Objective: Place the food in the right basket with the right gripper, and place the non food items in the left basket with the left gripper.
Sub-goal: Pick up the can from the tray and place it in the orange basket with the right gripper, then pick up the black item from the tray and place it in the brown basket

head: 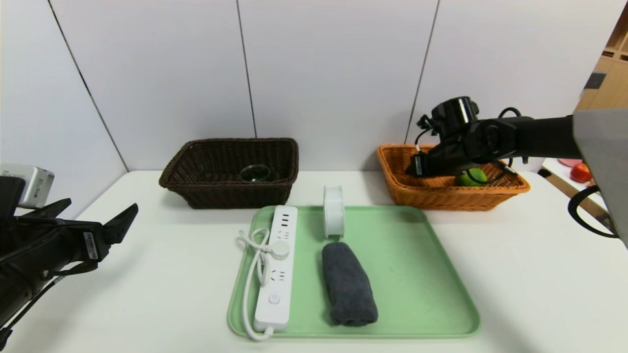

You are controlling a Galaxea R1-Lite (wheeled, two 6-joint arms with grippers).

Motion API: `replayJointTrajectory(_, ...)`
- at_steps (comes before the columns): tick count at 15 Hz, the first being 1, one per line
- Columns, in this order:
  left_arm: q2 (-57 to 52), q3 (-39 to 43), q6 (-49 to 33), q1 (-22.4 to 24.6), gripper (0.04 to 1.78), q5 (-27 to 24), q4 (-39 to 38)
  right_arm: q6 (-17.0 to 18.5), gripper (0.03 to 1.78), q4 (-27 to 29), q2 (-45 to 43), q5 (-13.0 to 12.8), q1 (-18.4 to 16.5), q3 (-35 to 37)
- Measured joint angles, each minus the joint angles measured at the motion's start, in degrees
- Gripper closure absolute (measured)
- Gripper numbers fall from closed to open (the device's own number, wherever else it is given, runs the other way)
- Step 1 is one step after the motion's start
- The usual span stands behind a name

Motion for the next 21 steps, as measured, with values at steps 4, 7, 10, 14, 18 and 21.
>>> replayJointTrajectory(4, 0.0, 0.05, 0.04, 0.0, 0.13, -0.02, 0.0, 0.26, 0.48, -0.59, -0.8, 0.0, 0.0, 0.74)
replayJointTrajectory(7, 0.0, 0.05, 0.01, 0.0, 0.13, -0.02, 0.0, 0.26, 0.36, -0.39, -1.96, -0.02, -0.09, 1.74)
replayJointTrajectory(10, -0.06, 0.09, 0.0, 0.0, 0.13, 0.04, -0.05, 0.15, 0.28, -0.8, -5.71, -0.13, -0.04, 5.11)
replayJointTrajectory(14, -0.16, 0.11, -0.05, -0.02, 0.13, 0.04, -0.07, 0.26, 0.21, -5.68, -16.27, 0.46, 1.78, 15.76)
replayJointTrajectory(18, -0.11, -0.11, 0.09, -0.02, 0.13, -0.02, -0.1, 3.49, 0.16, -10.73, -28.28, 1.95, 11.87, 26.22)
replayJointTrajectory(21, -0.17, 0.02, 0.09, -0.02, 0.13, 0.0, -0.1, 7.23, 0.14, -8.19, -33.3, 2.17, 19.85, 28.15)
